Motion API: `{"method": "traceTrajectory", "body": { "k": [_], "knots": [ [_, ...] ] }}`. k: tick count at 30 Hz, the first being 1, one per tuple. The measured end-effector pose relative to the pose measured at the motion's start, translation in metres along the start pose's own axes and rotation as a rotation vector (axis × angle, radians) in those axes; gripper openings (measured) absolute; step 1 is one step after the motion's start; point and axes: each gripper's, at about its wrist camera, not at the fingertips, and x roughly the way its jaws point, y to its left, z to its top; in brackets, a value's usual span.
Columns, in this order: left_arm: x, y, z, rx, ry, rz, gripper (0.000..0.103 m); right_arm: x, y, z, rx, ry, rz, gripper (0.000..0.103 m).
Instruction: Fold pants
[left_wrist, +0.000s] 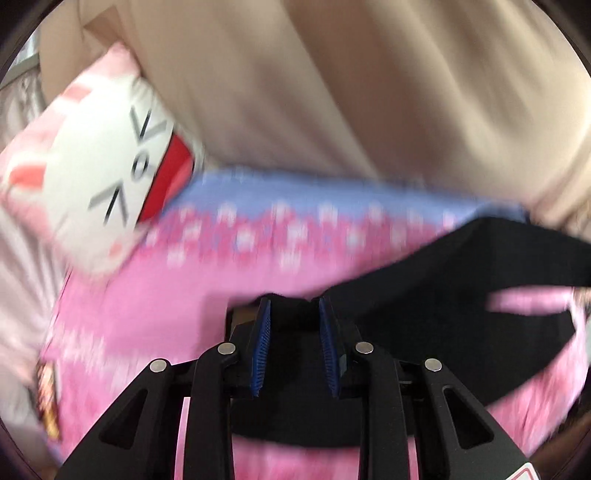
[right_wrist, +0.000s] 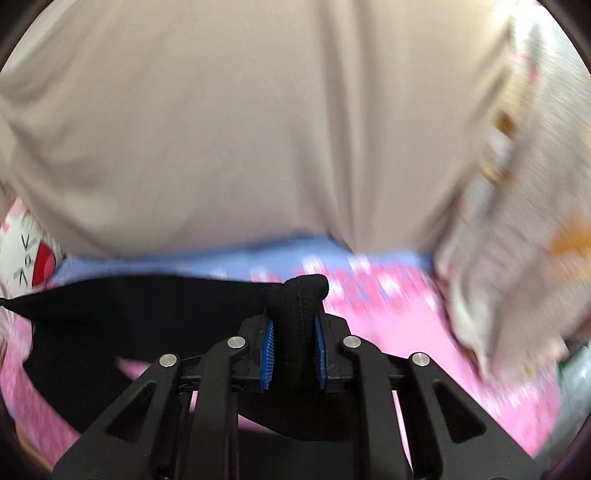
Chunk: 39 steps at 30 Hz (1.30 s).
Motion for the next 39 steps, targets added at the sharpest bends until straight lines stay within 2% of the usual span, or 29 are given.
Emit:
{"method": "traceTrajectory", "body": {
  "k": [1,2,5,7,9,10,12,13,14,16,19,21,24,25,26,28,30,31,32,33,36,39],
  "knots": [
    [0.002,-0.002,-0.022,0.029,0.049,0.036,0.017,-0.001,-0.007,-0.018,0.006,0.043,-0.033,0.017],
    [0.009,-0.001,-0.041,0.048,0.086,0.087,0.005,0.002,-0.018,-0.041,0.019,0.101,-0.073,0.017],
    [0.044,0.021,-0.094,-0.007,0.241,0.169,0.005,0.027,-0.046,-0.1,0.1,0.259,-0.113,0.017],
    [0.067,0.033,-0.119,-0.057,0.331,0.225,0.005,0.047,-0.052,-0.135,0.104,0.359,-0.155,0.017],
    [0.069,0.036,-0.126,-0.104,0.332,0.203,0.005,0.051,-0.058,-0.153,0.144,0.378,-0.171,0.025],
    [0.067,0.032,-0.122,-0.116,0.317,0.2,0.008,0.049,-0.058,-0.154,0.159,0.361,-0.195,0.03],
    [0.061,0.024,-0.111,-0.168,0.266,0.153,0.031,0.039,-0.057,-0.153,0.182,0.312,-0.251,0.053],
    [0.056,0.017,-0.105,-0.213,0.233,0.131,0.063,0.035,-0.059,-0.15,0.191,0.287,-0.279,0.059],
    [0.055,0.014,-0.098,-0.243,0.202,0.134,0.083,0.026,-0.058,-0.147,0.199,0.263,-0.308,0.066],
    [0.056,0.004,-0.083,-0.277,0.133,0.133,0.084,0.007,-0.057,-0.138,0.202,0.216,-0.364,0.067],
    [0.083,-0.003,-0.075,-0.291,0.184,0.144,0.084,-0.026,-0.047,-0.125,0.244,0.131,-0.397,0.067],
    [0.103,-0.002,-0.077,-0.29,0.23,0.15,0.084,-0.049,-0.024,-0.116,0.226,0.072,-0.394,0.067],
    [0.122,0.004,-0.085,-0.315,0.258,0.104,0.077,-0.059,0.014,-0.108,0.198,0.033,-0.351,0.067],
    [0.128,0.001,-0.085,-0.305,0.262,0.087,0.062,-0.06,0.031,-0.107,0.195,0.025,-0.325,0.068],
    [0.132,-0.006,-0.082,-0.252,0.257,0.098,0.053,-0.061,0.042,-0.106,0.196,0.024,-0.312,0.068],
    [0.129,-0.018,-0.079,-0.15,0.236,0.083,0.024,-0.051,0.074,-0.106,0.187,0.046,-0.255,0.068],
    [0.121,-0.015,-0.076,-0.101,0.244,0.014,0.019,-0.042,0.107,-0.105,0.151,0.061,-0.216,0.068],
    [0.109,-0.008,-0.073,-0.08,0.242,-0.045,0.005,-0.038,0.121,-0.106,0.129,0.069,-0.199,0.068],
    [0.091,0.002,-0.07,-0.045,0.226,-0.099,0.006,-0.035,0.134,-0.106,0.113,0.075,-0.186,0.068],
    [0.074,0.011,-0.069,-0.013,0.201,-0.112,0.006,-0.031,0.148,-0.107,0.097,0.084,-0.152,0.068],
    [0.038,0.044,-0.072,0.053,0.175,-0.092,0.009,-0.021,0.184,-0.112,0.058,0.115,-0.081,0.068],
    [0.05,0.078,-0.095,0.077,0.266,0.01,0.016,-0.002,0.209,-0.128,0.038,0.178,-0.025,0.068]
  ]
}}
